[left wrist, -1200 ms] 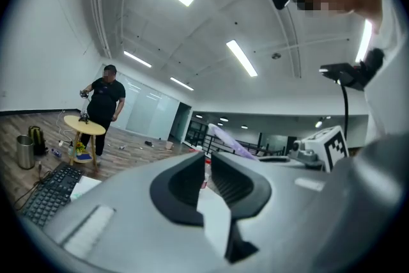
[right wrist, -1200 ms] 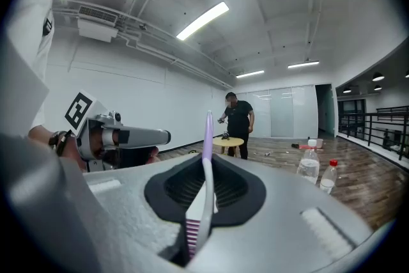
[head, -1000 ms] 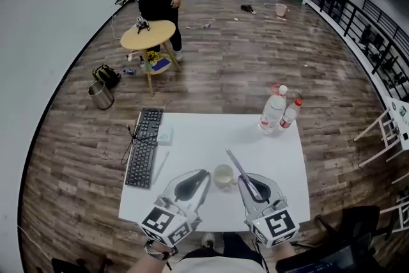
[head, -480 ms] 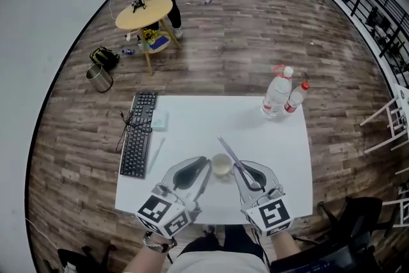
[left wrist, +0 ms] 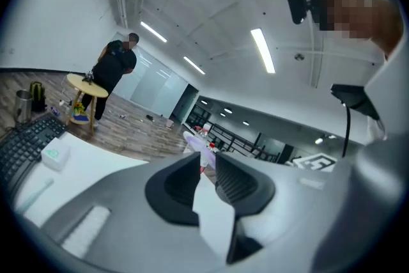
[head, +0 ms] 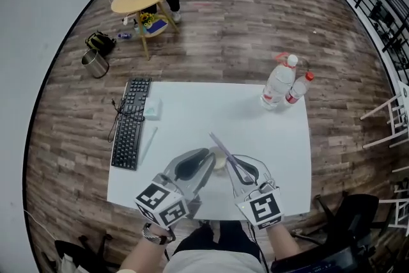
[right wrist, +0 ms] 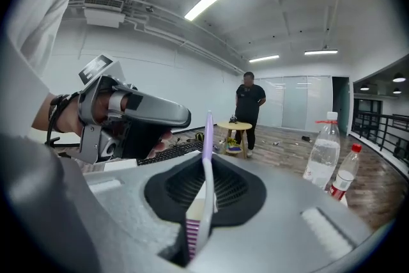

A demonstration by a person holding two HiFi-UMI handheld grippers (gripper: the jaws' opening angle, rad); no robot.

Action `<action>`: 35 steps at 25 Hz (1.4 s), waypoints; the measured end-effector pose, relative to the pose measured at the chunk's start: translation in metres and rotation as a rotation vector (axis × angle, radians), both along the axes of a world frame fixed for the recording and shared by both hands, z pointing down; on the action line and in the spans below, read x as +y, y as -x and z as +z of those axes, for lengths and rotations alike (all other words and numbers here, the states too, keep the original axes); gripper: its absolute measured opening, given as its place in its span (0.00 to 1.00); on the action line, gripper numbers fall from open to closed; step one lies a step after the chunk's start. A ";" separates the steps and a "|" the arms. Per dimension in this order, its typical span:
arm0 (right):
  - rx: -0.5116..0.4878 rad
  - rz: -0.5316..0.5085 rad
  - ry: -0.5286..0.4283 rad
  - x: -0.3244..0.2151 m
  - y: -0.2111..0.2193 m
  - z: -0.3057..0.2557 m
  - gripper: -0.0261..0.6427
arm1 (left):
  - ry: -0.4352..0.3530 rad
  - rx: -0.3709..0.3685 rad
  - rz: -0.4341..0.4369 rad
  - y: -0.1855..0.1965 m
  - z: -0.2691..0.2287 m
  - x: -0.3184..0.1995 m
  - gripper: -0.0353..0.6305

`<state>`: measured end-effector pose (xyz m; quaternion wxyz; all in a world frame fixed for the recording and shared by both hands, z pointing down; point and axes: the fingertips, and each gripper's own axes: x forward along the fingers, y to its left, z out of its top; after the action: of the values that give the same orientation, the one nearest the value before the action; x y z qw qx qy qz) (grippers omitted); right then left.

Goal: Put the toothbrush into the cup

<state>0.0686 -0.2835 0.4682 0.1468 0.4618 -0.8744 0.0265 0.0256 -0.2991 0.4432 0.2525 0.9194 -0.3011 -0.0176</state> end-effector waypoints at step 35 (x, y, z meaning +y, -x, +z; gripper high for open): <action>-0.068 -0.171 0.013 -0.013 0.013 0.062 0.07 | 0.174 0.083 -0.021 -0.003 0.075 -0.030 0.28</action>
<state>0.0556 -0.2968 0.5299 0.1215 0.3831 -0.9150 0.0351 0.0282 -0.3287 0.5178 0.3434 0.8892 -0.3005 -0.0323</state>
